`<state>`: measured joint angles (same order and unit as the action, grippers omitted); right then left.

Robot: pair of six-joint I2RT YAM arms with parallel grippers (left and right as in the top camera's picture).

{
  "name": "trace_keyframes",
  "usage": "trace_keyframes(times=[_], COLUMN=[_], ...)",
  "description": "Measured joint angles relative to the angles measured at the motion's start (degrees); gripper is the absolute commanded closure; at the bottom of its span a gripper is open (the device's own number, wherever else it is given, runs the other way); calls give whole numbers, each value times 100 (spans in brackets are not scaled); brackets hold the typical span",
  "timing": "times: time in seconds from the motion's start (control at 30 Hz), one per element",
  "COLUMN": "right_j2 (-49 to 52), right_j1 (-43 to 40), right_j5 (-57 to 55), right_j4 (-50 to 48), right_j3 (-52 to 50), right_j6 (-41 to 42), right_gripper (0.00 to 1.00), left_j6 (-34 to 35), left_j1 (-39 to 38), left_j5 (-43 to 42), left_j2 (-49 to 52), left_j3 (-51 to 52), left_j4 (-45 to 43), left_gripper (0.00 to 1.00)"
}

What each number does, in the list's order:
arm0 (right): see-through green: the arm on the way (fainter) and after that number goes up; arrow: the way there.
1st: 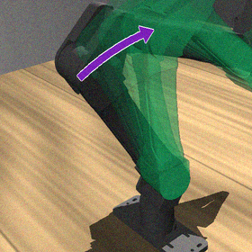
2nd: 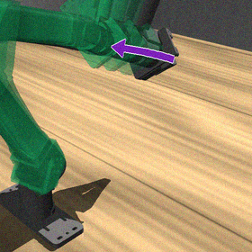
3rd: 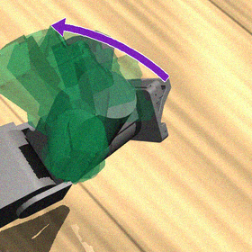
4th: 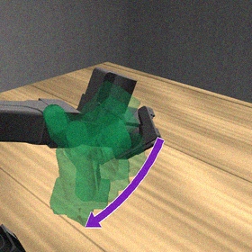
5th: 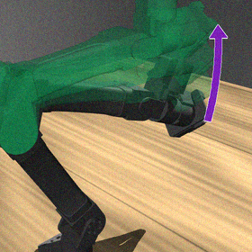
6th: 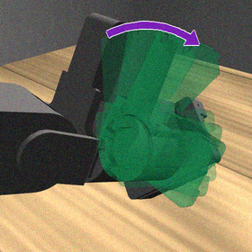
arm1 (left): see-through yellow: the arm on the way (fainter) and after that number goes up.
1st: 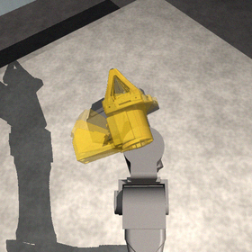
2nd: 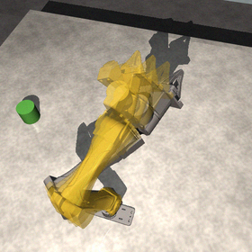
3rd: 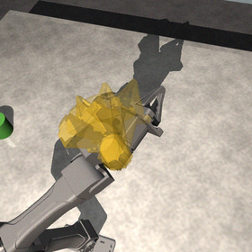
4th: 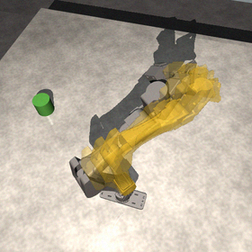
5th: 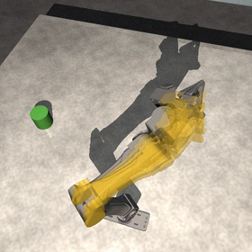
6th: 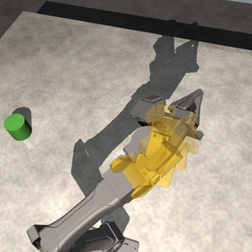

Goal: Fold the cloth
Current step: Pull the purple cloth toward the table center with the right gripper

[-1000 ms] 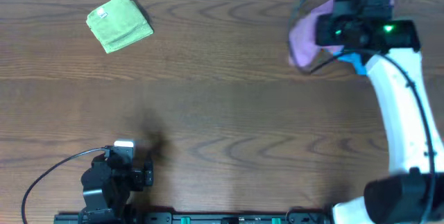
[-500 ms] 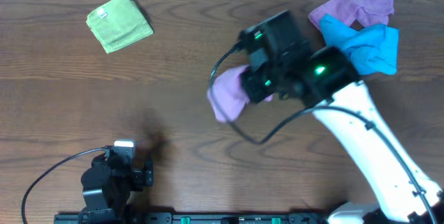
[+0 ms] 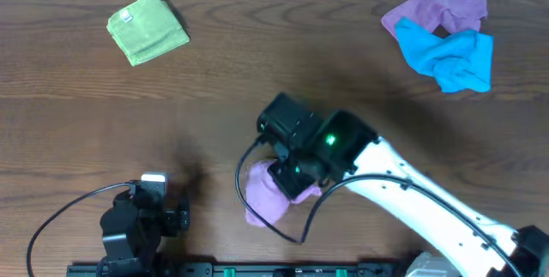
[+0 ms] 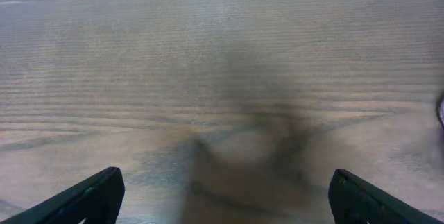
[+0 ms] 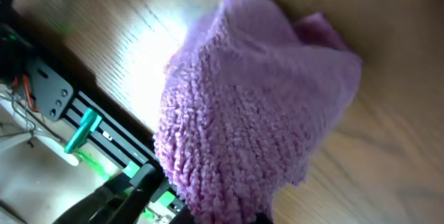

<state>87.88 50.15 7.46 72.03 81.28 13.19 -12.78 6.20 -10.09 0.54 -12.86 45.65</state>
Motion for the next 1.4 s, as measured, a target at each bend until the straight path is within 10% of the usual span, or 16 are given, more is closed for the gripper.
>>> trace_keyframes(times=[0.37,0.5,0.57,1.4], right_j2=[-74,260,444,1519], right_j1=[-487,-1217,-1541,-2942], right_j5=[-2334,-3373,-3845,-2144], right_j4=[-3244,-4666,-4933,-4507], right_j3=[-1091,-1480,-1537,-1565], right_j6=[153,203,205,-608], right_gripper=[95,16,1,22], left_j6=[-13,-15,-15,-15], left_j1=[0,0,0,0], left_j5=[0,0,0,0], left_j2=[0,0,-2,0], left_j3=[0,2,2,2], left_j4=[-2,-2,-2,-2], left_gripper=[5,5,5,5])
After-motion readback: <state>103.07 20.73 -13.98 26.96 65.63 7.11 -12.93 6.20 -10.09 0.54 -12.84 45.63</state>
